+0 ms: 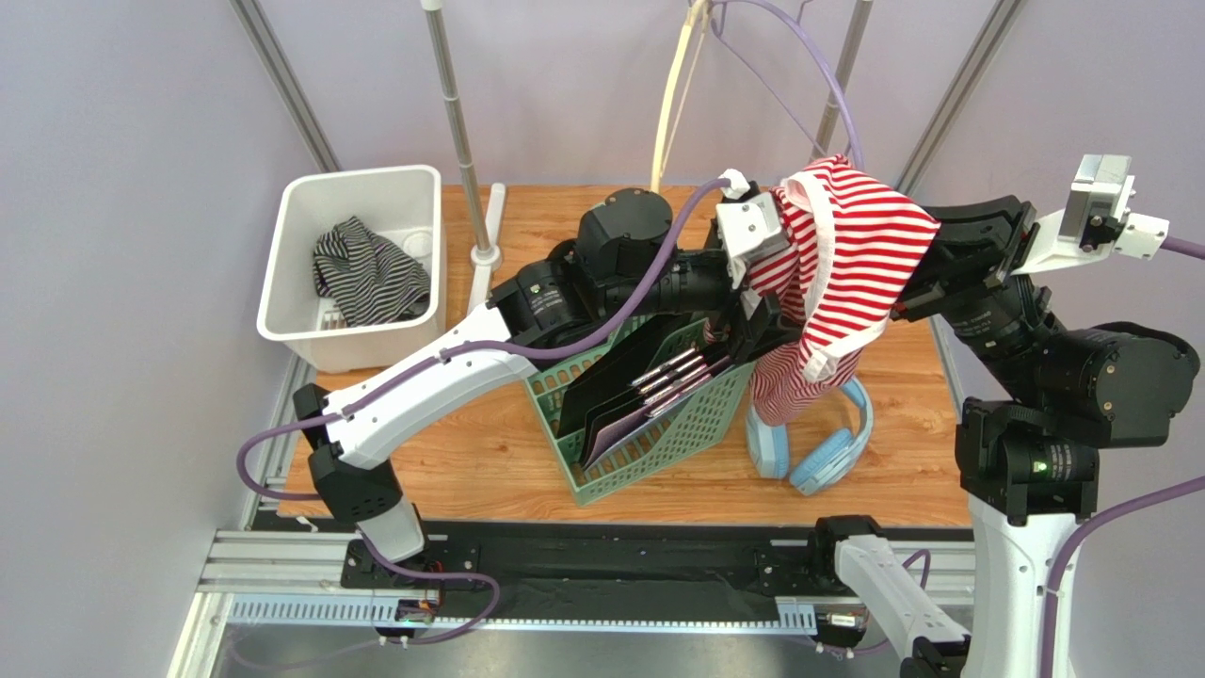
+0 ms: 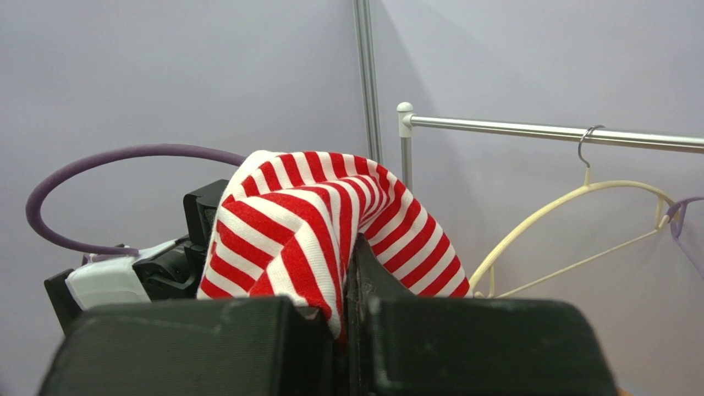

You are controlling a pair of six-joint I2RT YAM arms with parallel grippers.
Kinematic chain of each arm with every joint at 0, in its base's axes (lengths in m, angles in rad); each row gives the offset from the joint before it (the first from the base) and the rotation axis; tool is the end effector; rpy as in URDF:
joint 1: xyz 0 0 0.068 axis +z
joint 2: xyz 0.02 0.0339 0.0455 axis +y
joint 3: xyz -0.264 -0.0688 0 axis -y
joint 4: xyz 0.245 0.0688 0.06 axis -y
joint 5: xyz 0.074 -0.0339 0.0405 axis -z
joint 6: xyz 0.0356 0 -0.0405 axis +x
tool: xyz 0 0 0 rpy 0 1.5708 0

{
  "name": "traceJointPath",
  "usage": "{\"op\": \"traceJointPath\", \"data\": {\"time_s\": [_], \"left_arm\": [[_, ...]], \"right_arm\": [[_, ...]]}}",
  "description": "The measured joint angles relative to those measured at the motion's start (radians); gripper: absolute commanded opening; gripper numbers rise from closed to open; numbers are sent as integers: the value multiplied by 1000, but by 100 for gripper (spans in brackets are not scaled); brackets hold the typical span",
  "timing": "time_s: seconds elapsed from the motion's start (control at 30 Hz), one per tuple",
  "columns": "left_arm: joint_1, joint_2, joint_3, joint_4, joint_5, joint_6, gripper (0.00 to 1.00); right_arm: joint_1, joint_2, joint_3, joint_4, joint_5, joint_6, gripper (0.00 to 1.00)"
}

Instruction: Remove the tank top from the hanger

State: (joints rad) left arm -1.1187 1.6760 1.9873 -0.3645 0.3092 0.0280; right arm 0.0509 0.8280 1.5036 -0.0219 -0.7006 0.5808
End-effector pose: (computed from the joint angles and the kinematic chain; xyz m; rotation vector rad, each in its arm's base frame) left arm 0.1520 -0.3379 0.5025 1.1443 1.3045 -1.0730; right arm 0.0742 0.0268 0.5695 -0.4106 1.0516 0.8861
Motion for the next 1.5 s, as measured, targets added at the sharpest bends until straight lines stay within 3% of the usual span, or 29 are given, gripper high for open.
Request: {"op": "traceJointPath", "data": {"time_s": [0.03, 0.1, 0.13, 0.2, 0.23, 0.33, 0.43, 0.53, 0.63, 0.67, 1.0, 1.5], "left_arm": [[0, 7, 0, 19, 0, -3, 81], [0, 16, -1, 55, -3, -23, 54], [1, 18, -5, 76, -6, -34, 35], [3, 17, -22, 127, -23, -59, 16], [7, 16, -37, 158, -31, -74, 0], [16, 13, -78, 228, -55, -124, 0], [31, -3, -124, 269, -89, -165, 0], [60, -34, -173, 281, -124, -212, 0], [110, -69, -204, 272, -147, -259, 0], [122, -82, -205, 264, -154, -275, 0], [360, -163, -39, 9, -159, -324, 0], [948, -265, 158, -456, -200, -246, 0]], "right_arm": [[0, -5, -8, 3, 1, 6, 0], [0, -17, -25, 9, 3, 16, 0], [0, -24, -33, 13, 4, 20, 0], [0, -39, -48, 16, 8, 27, 0], [0, -48, -54, 17, 14, 29, 0], [0, -65, -64, -5, 35, 24, 5], [0, -75, -65, -75, 86, 6, 17], [0, -89, -72, -124, 133, -16, 48], [0, -119, -85, -157, 160, -41, 69], [0, -130, -89, -164, 165, -49, 71], [0, -171, -135, -241, 187, -109, 74], [0, -220, -177, -340, 221, -195, 75]]}}
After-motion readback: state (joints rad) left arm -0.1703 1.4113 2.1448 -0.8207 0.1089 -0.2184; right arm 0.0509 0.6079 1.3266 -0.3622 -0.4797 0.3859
